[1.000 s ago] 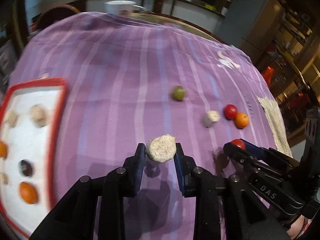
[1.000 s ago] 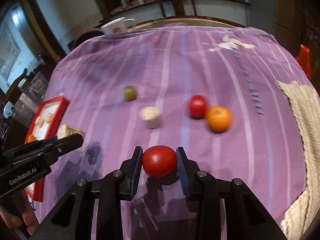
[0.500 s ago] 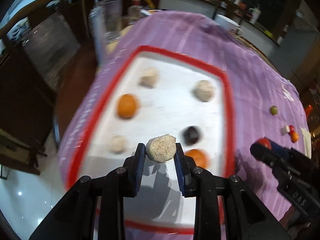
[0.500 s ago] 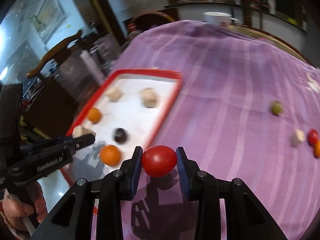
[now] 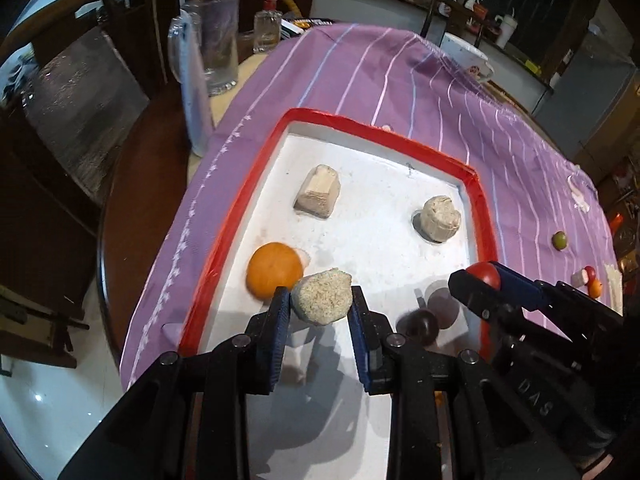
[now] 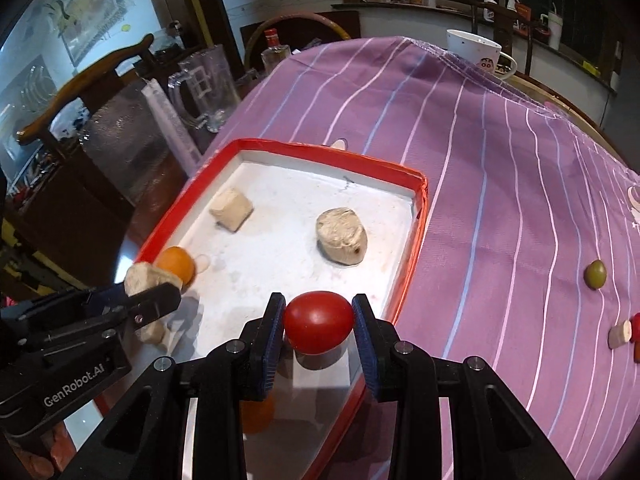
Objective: Organize fruits
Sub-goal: 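Carry the bread piece and tomato into the tray and open both tools, then move both tools back toward the last bread piece and orange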
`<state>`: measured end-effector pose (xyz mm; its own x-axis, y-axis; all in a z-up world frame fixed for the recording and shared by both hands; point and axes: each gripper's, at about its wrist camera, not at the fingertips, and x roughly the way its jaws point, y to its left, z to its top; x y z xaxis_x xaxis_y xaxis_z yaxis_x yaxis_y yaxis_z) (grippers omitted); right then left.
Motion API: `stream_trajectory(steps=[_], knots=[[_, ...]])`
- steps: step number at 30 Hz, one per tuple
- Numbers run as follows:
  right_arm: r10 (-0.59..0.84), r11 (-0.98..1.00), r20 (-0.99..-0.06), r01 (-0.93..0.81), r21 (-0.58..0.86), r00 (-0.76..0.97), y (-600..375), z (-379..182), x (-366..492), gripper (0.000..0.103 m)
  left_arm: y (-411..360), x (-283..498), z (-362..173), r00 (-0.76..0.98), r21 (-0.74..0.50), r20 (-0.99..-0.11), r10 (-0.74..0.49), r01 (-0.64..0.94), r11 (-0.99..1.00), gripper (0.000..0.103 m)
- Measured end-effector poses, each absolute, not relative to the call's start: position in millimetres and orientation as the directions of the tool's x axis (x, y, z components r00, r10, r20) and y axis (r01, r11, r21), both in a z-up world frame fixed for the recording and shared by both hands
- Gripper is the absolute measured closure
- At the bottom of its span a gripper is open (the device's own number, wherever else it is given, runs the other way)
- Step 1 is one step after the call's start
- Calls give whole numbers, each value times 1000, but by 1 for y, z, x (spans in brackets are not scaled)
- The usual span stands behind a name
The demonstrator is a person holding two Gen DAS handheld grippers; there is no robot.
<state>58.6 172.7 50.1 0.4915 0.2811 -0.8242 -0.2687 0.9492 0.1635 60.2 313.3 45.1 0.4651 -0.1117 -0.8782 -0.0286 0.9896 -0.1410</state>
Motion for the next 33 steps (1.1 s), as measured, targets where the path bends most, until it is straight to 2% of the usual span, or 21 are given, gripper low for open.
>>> stream_trajectory(steps=[6,14,24,33], knots=[[294,946,-834,-268,183,466,172,41,65,65,305,64,37,455,-144,-882,-121,-17,989,73],[318,938,-822,-281,201,474,168,48,64,62,312,52,61,511,-126,-855,-85,-46,991,43],[343,938,-778,-234,255,527,136,75,40,55,317,21,93,525,-87,-851,-3,-134,987,35],[338,939,-757,-148,310,559,79,89,1,54,265,-6,121,554,-17,-831,41,-100,995,35]])
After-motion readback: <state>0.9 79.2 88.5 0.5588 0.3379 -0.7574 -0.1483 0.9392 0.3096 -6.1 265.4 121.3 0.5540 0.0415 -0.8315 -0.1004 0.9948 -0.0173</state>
